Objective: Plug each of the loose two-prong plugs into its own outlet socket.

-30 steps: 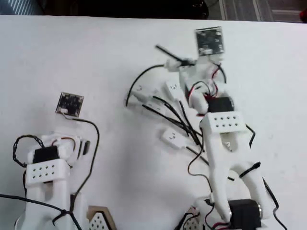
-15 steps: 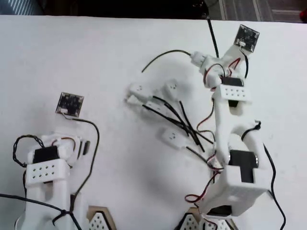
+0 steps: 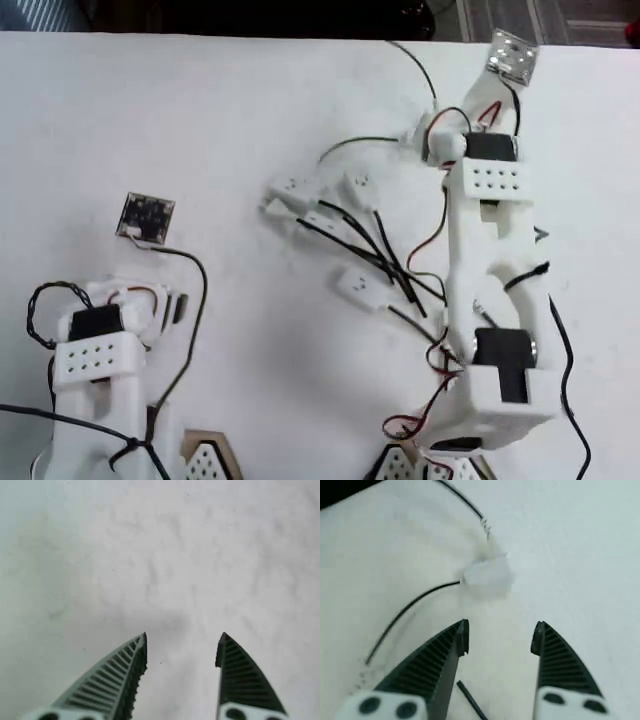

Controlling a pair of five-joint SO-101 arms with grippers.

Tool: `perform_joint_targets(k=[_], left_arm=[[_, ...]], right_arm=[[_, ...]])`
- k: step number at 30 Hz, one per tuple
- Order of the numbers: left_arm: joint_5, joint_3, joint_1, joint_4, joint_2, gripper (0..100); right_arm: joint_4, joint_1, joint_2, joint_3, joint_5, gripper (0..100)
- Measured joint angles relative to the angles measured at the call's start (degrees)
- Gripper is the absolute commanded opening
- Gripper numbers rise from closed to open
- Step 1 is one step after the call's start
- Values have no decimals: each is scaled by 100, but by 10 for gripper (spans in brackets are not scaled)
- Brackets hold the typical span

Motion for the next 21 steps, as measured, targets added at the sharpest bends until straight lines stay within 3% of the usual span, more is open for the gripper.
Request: perform_joint_targets(k=[7, 12, 14, 21], left_arm=[[0, 0, 0, 0, 0, 226], [0, 0, 0, 0, 0, 226], [0, 0, 0, 0, 0, 226], [0, 26, 0, 0, 0, 226]], right_arm=[[1688, -976, -378, -9, 985, 201], [2092, -1802, -378, 70, 1099, 201], [2013, -2136, -378, 246, 774, 201], [1099, -2857, -378, 782, -1389, 204]])
